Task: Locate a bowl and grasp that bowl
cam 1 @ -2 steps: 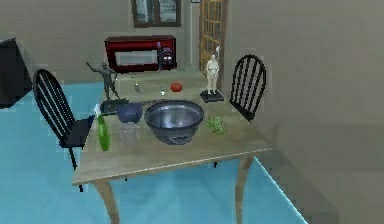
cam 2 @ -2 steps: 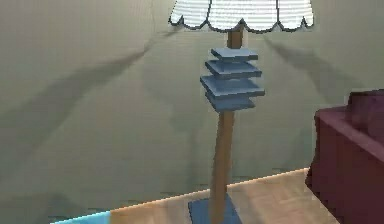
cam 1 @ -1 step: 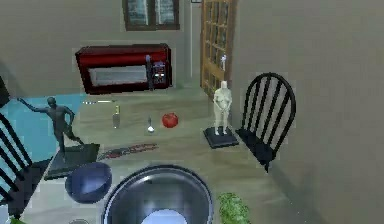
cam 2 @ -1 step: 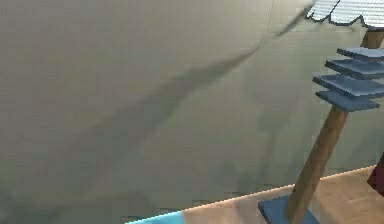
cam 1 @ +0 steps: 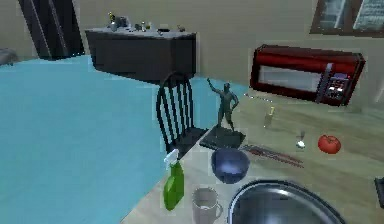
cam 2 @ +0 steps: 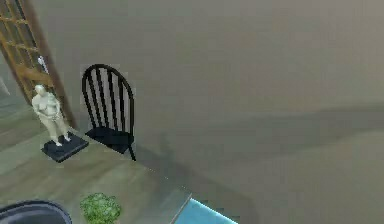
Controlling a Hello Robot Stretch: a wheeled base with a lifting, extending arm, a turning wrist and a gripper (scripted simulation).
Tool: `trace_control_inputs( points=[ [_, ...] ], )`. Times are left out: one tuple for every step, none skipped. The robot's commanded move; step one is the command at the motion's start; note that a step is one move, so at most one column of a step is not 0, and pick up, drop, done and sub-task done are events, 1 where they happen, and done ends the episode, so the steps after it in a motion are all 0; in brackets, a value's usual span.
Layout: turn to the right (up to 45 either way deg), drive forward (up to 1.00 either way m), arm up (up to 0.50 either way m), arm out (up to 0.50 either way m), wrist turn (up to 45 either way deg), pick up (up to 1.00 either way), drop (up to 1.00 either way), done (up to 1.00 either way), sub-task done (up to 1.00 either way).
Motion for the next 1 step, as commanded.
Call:
trace_control_inputs(
  points=[
    [-45.0, 0.00, 0.00, 0.00, 0.0, 0.00, 0.00, 0.00, 0.00]
  ],
)
